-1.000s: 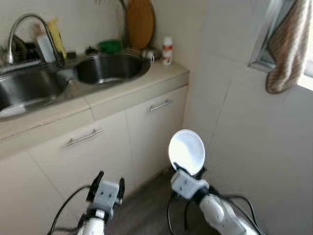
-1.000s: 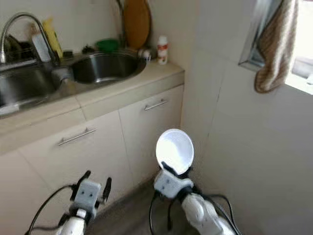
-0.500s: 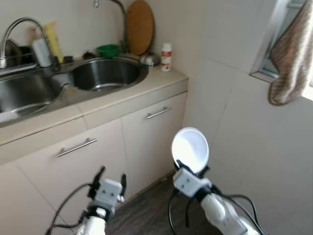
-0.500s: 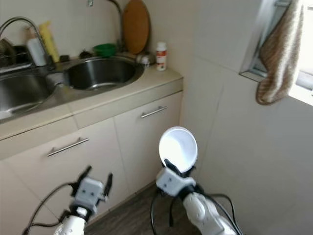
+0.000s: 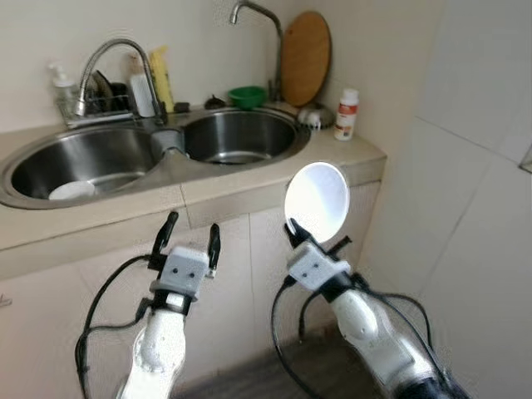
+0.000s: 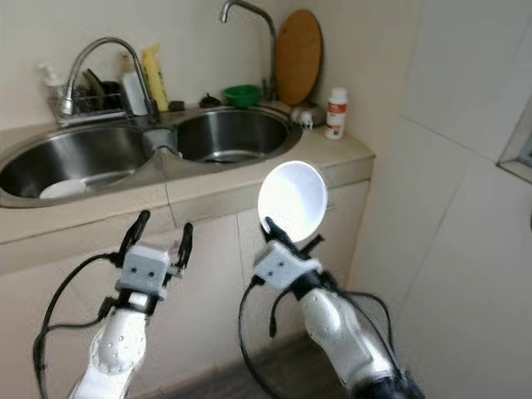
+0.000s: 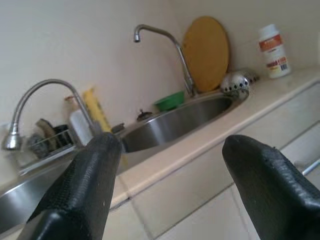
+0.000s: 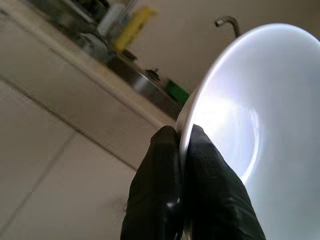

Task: Kitchen organization

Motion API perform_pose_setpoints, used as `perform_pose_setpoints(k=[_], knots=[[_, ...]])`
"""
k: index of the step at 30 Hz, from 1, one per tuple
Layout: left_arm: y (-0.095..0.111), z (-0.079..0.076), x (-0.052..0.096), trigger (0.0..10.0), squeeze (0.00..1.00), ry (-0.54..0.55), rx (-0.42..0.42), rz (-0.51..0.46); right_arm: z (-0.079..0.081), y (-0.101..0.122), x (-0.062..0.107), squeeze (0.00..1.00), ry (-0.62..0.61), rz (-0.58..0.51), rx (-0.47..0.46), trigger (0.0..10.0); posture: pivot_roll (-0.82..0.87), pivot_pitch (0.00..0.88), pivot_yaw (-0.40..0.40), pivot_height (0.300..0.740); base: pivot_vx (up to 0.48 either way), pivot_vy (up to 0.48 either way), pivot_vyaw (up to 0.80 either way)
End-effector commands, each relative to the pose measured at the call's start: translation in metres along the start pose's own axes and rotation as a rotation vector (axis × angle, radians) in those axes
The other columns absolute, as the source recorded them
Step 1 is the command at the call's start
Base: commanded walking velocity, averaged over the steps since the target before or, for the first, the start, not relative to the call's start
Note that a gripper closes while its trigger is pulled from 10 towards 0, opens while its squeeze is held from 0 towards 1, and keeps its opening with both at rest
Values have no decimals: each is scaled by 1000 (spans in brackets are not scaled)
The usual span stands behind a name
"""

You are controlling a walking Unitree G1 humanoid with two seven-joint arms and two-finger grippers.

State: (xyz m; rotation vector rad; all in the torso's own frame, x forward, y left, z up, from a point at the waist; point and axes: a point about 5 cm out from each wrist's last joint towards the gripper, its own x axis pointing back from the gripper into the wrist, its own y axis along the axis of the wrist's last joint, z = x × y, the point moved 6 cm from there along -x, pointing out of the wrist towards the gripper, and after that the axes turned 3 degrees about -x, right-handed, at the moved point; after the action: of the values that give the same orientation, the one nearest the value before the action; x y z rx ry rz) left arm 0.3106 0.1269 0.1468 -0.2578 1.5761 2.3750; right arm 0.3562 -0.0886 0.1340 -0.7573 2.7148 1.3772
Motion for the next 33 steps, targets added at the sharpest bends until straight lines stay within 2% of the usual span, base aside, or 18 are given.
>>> perform_pose_setpoints(k=[1, 8, 11, 16, 23, 24, 25, 30, 33], knots=[[1, 10, -2, 10000, 0, 15, -20, 3, -7, 23, -9, 0, -25, -71, -25, 10000, -24, 0, 10, 740, 401, 0, 0], [10, 15, -7, 10000, 0, 28, -21, -18, -11, 35, -15, 0, -34, -106, -16, 10000, -24, 0, 9, 740, 408, 0, 0], [13, 16, -9, 10000, 0, 31, -20, -24, -11, 38, -17, 0, -33, -114, -1, 10000, -21, 0, 10, 740, 416, 0, 800], [17, 19, -12, 10000, 0, 36, -24, -36, -15, 45, -21, 0, -51, -122, -38, 10000, -19, 0, 11, 740, 418, 0, 770], [18, 19, -13, 10000, 0, 35, -27, -39, -17, 48, -23, 0, -53, -130, -37, 10000, -19, 0, 11, 740, 349, 0, 0], [19, 19, -13, 10000, 0, 36, -27, -39, -16, 50, -25, 0, -44, -130, 1, 10000, -20, 0, 11, 740, 251, 0, 800], [19, 19, -14, 10000, 0, 35, -28, -40, -16, 50, -25, 0, -43, -132, 0, 10000, -18, 0, 10, 740, 251, 0, 800], [22, 19, -14, 10000, 0, 36, -27, -49, -22, 52, -27, 0, -70, -138, -90, 10000, -15, 0, 8, 740, 262, 0, 480], [22, 19, -15, 10000, 0, 37, -27, -51, -27, 51, -29, 0, -85, -129, -75, 10000, -16, 0, 8, 740, 291, 0, 0]])
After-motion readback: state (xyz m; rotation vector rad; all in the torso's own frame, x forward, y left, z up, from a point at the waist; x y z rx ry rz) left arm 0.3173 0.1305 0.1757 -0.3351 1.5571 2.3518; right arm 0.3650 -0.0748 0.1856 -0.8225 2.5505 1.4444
